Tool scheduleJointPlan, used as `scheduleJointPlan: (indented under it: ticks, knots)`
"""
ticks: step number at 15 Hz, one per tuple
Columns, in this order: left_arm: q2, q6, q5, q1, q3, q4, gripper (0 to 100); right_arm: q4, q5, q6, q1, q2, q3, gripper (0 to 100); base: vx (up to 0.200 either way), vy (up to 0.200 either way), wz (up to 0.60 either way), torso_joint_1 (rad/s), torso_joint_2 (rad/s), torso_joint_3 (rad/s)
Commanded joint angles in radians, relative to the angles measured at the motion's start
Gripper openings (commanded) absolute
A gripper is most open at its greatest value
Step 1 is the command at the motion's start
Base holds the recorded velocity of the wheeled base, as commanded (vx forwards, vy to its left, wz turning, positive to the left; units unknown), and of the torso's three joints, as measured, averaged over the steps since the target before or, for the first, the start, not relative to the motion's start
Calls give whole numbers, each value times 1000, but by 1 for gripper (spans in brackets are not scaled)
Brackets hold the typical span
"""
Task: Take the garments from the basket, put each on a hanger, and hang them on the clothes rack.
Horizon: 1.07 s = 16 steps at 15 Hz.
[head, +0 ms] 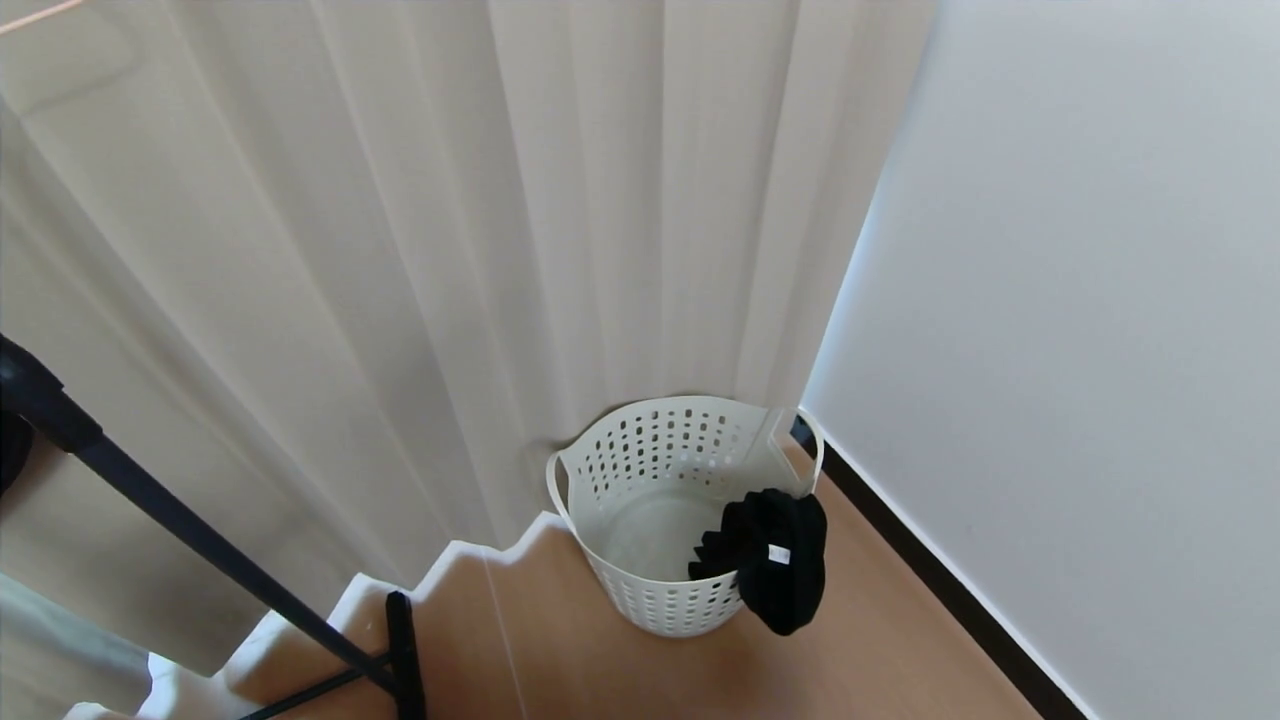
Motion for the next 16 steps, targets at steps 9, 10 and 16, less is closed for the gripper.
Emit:
scheduleJointPlan:
  ticks: [9, 10, 16]
  knots:
    - [1, -6, 3, 0, 0, 0, 100, -1, 14, -20, 0, 0, 1, 100, 0, 0, 0, 1, 0, -197]
    - [1, -6, 3, 0, 0, 0, 100, -1, 14, -20, 0, 0, 1, 100, 0, 0, 0, 7, 2, -203]
    - [1, -20, 32, 0, 0, -2, 100, 13, 14, -21, 8, 13, -4, 100, 0, 0, 0, 2, 2, -190]
